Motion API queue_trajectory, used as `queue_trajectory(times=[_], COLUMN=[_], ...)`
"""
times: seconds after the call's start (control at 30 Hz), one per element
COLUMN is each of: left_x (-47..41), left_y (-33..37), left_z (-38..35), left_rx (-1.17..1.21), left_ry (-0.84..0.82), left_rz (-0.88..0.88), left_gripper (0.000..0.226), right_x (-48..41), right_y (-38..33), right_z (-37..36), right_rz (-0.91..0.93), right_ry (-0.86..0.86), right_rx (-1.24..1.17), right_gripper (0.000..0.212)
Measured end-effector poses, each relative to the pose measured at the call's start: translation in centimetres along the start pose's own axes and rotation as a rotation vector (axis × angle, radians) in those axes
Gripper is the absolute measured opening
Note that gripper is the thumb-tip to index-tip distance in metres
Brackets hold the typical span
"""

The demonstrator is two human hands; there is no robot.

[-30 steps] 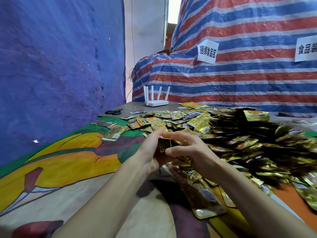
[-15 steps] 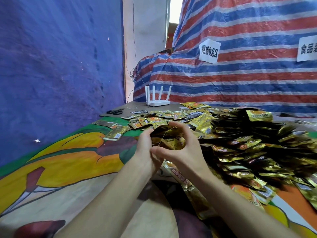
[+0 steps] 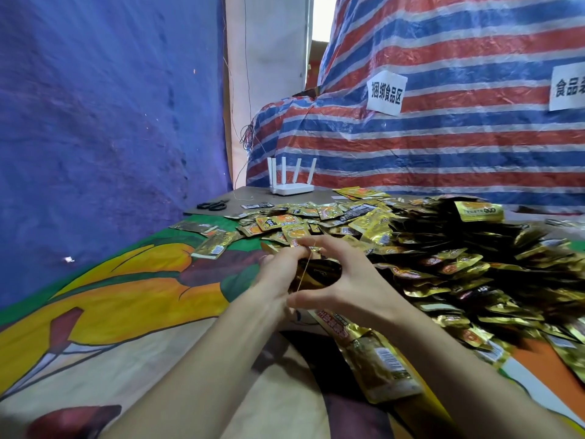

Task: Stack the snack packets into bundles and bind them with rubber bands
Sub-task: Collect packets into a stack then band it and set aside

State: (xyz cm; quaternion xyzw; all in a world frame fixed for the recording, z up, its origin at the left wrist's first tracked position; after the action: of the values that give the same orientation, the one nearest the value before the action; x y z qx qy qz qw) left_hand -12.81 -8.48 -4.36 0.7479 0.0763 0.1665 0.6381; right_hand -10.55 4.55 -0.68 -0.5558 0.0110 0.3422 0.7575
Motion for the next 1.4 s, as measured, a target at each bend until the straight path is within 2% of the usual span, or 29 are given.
queue_trajectory(times=[0.07, 0.13, 0.2, 0.3, 0.37, 0.4, 0.5, 0.53, 0.6, 0.7, 0.77, 0.83, 0.97, 1.1, 1.17, 1.23, 1.3, 1.4], left_x=[0.3, 0.9, 1.2, 1.4, 1.2, 1.2, 0.9, 0.9, 1.1, 1.3, 1.4, 1.2, 0.9, 1.1, 1.2, 1.3, 1.6, 1.1], left_y=[0.2, 0.4, 0.5, 0.6, 0.4, 0.4, 0.7, 0.9, 1.1, 1.4, 1.4, 1.4, 1.5, 1.2, 1.1, 1.2, 1.3, 1.2], left_z=[-0.3, -0.9, -1.3, -1.5, -1.5, -1.4, -1.0, -0.8, -0.7, -0.7, -0.7, -0.6, -0.1, -0.5, -0.7, -1.1, -1.5, -1.2], left_rx=[0.064, 0.108, 0.123, 0.103, 0.078, 0.08, 0.092, 0.118, 0.219, 0.337, 0.383, 0.408, 0.448, 0.469, 0.469, 0.457, 0.4, 0.288], left_ry=[-0.095, -0.244, -0.338, -0.384, -0.39, -0.397, -0.416, -0.422, -0.441, -0.436, -0.429, -0.392, -0.271, -0.286, -0.318, -0.351, -0.37, -0.198], left_rz=[0.02, 0.04, 0.02, -0.029, -0.033, -0.028, -0.02, -0.011, 0.021, 0.044, 0.049, 0.043, 0.0, 0.029, 0.03, 0.03, 0.002, -0.062], left_gripper=[0.034, 0.022, 0.021, 0.029, 0.02, 0.009, 0.021, 0.017, 0.008, 0.027, 0.043, 0.047, 0.006, 0.008, 0.008, 0.017, 0.028, 0.012], right_x=[-0.4, -0.6, -0.7, -0.5, -0.3, -0.3, -0.2, -0.2, -0.5, -0.8, -1.0, -1.1, -1.0, -1.0, -0.9, -0.9, -0.9, -0.8], right_y=[0.2, 0.6, 1.1, 1.2, 1.1, 1.1, 1.3, 1.2, 1.4, 2.2, 2.2, 1.8, 1.5, 2.1, 2.4, 2.6, 2.6, 1.6], right_z=[0.1, 0.5, 0.9, 1.2, 1.1, 1.0, 1.7, 2.1, 2.8, 3.1, 2.8, 2.2, 0.7, 0.2, 0.4, 1.1, 1.5, 0.6], right_rz=[-0.061, -0.122, -0.18, -0.192, -0.198, -0.211, -0.282, -0.288, -0.276, -0.207, -0.131, -0.084, -0.106, -0.185, -0.23, -0.234, -0.162, 0.009], right_ry=[0.015, 0.02, 0.005, -0.003, -0.057, -0.108, -0.251, -0.261, -0.147, 0.153, 0.266, 0.262, 0.138, 0.242, 0.341, 0.431, 0.462, 0.322], right_rx=[-0.053, -0.043, -0.087, -0.097, -0.117, -0.195, -0.514, -0.589, -0.675, -0.609, -0.521, -0.471, -0.602, -0.865, -0.915, -0.849, -0.672, -0.378], right_gripper=[0.068, 0.064, 0.06, 0.046, 0.047, 0.048, 0.054, 0.056, 0.051, 0.035, 0.019, 0.015, 0.033, 0.041, 0.043, 0.041, 0.039, 0.04])
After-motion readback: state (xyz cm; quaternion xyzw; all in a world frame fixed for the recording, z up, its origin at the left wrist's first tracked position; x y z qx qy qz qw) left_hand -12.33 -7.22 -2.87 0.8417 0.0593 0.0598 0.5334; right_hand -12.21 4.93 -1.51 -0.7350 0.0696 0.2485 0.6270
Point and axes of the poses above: each hand's wrist, its own x-axis away from the middle knuckle, its own z-axis out of the back of the hand, y = z × x, the point moved 4 cm from there along -x, towards the middle knuckle, and after that the axes turned 11 degrees about -x, right-handed, at the moved point
